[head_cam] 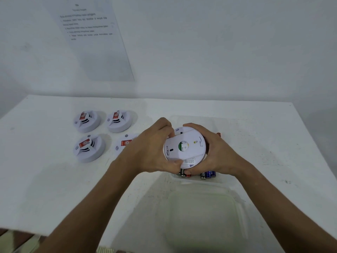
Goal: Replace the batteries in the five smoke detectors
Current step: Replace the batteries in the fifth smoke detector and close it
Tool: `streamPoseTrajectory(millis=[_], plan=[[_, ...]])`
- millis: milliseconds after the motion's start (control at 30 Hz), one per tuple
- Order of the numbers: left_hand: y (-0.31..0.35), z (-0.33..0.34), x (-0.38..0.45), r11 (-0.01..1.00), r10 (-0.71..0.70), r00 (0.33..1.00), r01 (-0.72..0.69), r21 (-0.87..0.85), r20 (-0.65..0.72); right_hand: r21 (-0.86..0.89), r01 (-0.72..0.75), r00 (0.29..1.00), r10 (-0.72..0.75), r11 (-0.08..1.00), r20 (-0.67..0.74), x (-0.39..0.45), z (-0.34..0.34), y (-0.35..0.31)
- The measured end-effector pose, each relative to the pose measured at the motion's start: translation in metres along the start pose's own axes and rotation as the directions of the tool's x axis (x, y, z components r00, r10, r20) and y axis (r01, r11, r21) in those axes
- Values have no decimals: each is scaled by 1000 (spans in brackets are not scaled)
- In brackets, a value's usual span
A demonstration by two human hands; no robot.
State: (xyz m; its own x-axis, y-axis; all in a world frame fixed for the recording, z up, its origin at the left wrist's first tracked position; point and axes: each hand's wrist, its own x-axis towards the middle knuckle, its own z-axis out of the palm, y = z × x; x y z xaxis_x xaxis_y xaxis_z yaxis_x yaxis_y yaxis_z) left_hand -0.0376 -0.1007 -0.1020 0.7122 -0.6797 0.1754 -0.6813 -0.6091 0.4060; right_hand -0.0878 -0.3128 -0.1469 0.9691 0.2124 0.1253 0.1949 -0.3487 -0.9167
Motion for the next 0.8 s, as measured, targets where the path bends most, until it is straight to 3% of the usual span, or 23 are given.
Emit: streamPoseTrajectory(millis=[200,367,600,800], plan=[[-4,-1,-5,997,5,994,-13,-73,-106,-5,-7,1000,7,1000,-7,-2,2,1],[-35,4,-27,991,-127,971,114,-76,-205,48,-36,999,37,998,-36,-9,-14,6],[-56,43,-87,919,-394,919,394,-1,-14,59,-70,996,74,996,-50,-26,-38,12],[-55,57,-96,880,-475,877,470,76,71,48,-63,998,63,997,-3,-28,-28,6]])
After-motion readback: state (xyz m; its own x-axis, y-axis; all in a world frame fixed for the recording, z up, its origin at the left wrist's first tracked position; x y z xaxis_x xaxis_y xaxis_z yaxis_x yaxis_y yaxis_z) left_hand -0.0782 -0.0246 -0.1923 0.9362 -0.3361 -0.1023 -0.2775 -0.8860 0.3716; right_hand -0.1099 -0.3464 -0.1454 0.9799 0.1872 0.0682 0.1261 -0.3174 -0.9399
